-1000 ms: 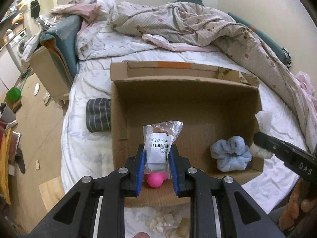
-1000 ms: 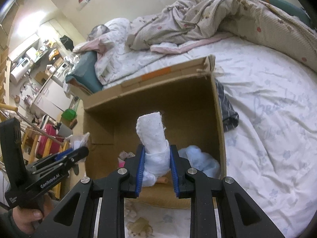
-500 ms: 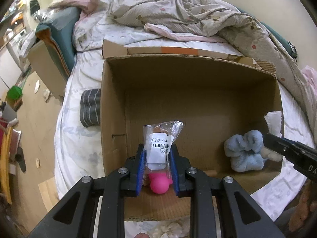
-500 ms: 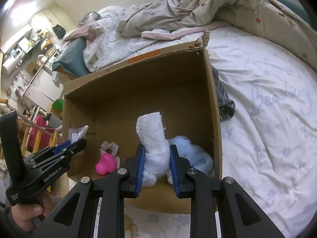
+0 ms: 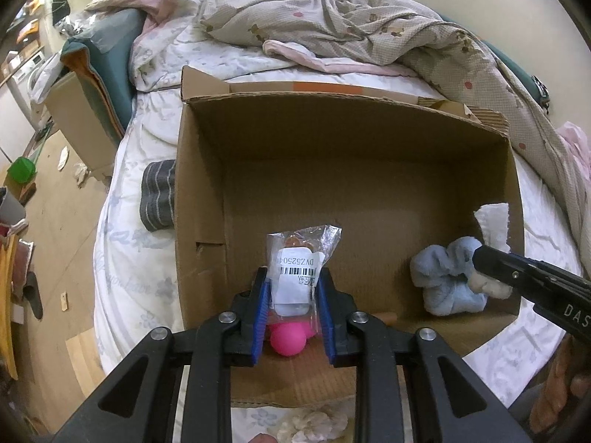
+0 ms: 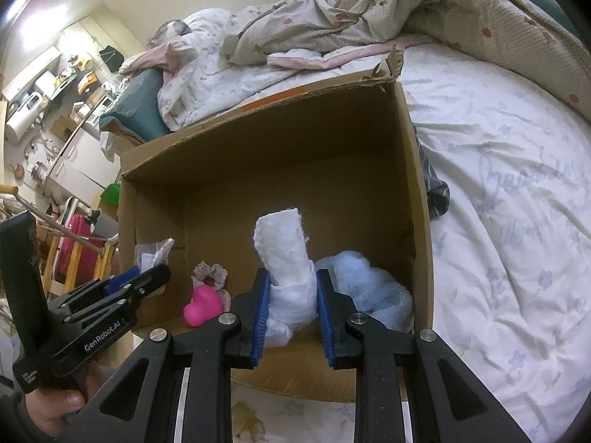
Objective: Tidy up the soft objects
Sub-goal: 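Open both tools to drop the sock and bagged item into the box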
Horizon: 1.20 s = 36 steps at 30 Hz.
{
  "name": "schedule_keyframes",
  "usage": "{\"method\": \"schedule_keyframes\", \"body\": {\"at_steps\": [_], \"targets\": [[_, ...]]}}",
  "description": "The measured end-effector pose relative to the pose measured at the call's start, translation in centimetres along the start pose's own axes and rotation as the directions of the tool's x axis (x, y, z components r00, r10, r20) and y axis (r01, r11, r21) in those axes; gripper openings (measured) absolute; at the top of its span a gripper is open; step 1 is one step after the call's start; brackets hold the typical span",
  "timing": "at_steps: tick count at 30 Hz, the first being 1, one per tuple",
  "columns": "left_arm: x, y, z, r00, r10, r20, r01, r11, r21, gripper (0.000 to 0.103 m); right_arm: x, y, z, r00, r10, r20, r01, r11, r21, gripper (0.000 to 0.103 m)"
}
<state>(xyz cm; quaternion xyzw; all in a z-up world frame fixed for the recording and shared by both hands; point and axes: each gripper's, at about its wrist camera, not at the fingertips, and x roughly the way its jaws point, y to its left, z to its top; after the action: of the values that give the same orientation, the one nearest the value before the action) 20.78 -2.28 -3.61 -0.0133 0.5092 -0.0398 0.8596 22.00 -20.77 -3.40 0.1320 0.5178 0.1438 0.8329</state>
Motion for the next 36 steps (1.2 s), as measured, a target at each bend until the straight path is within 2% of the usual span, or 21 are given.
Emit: {"method": "schedule_keyframes", "body": {"at_steps": [1,3,5,9,11,13,15,17,19,20,21,23,25,36], "targets": [[0.0,0.0,0.0,1.000,-0.001,0.001,0.001,1.000,0.000,0.023,0.1,0.0,0.0,1.000,0.001,-0.003,-0.001,1.000,0.002,0.026],[0.0,0.0,0.0,1.000,-0.003,-0.001,0.003,1.000,0.001,0.031,0.2,0.1,-0.1,1.000,0.002,-0.007,-0.002,1.000,0.001,0.026],[0.0,0.0,-0.1,1.000,-0.004,0.001,0.004,1.000,0.001,0.048,0.3,0.2,-0.1,1.000,0.004,-0.008,-0.004,1.000,-0.001,0.026],[-0.1,0.0,-0.1,1.000,-0.006,0.008,0.006,1.000,0.000,0.052,0.4,0.2,0.0,1.000,0.010,-0.011,-0.010,1.000,-0.004,0.026],[-0.3,0.0,-0.1,1.000,-0.010,0.014,0.010,1.000,-0.005,0.063,0.6,0.3,0.1,1.000,0.010,-0.012,-0.010,1.000,-0.005,0.026],[-0.5,0.0,0.0,1.000,-0.013,0.025,0.014,1.000,-0.005,0.065,0.6,0.3,0.1,1.000,0.012,-0.012,-0.012,1.000,-0.002,0.026],[-0.8,-0.1,0.0,0.999,-0.012,0.039,0.012,1.000,-0.002,0.072,0.6,0.3,0.1,1.000,0.016,-0.007,-0.016,1.000,0.002,0.026],[-1.1,-0.1,0.1,0.999,-0.011,0.049,0.011,1.000,-0.002,0.082,0.4,0.2,0.1,1.000,0.024,0.000,-0.024,1.000,0.008,0.027],[-1.3,-0.1,0.2,0.998,-0.015,0.055,0.015,1.000,-0.005,0.088,0.2,0.0,0.1,1.000,0.027,0.009,-0.027,1.000,0.013,0.029],[-1.3,-0.1,0.2,0.998,-0.015,0.057,0.016,1.000,-0.005,0.092,0.1,-0.1,0.2,0.999,0.030,0.013,-0.030,0.999,0.018,0.034],[-1.5,-0.1,0.2,0.998,-0.012,0.063,0.013,1.000,-0.002,0.093,0.0,-0.2,0.2,0.999,0.040,0.016,-0.040,0.999,0.027,0.053],[-1.9,0.0,0.2,0.997,-0.006,0.076,0.006,1.000,-0.001,0.093,-0.3,-0.6,0.2,0.998,0.053,0.033,-0.055,0.997,0.052,0.082],[-2.3,0.2,0.1,0.996,-0.003,0.086,0.003,1.000,-0.006,0.093,-0.8,-0.7,0.2,0.997,0.046,0.055,-0.050,0.997,0.062,0.082],[-3.9,0.9,-0.8,0.995,0.020,0.096,-0.017,0.999,-0.030,0.094,-1.6,0.1,-0.2,0.998,0.048,0.050,-0.049,0.998,0.032,0.082]]}}
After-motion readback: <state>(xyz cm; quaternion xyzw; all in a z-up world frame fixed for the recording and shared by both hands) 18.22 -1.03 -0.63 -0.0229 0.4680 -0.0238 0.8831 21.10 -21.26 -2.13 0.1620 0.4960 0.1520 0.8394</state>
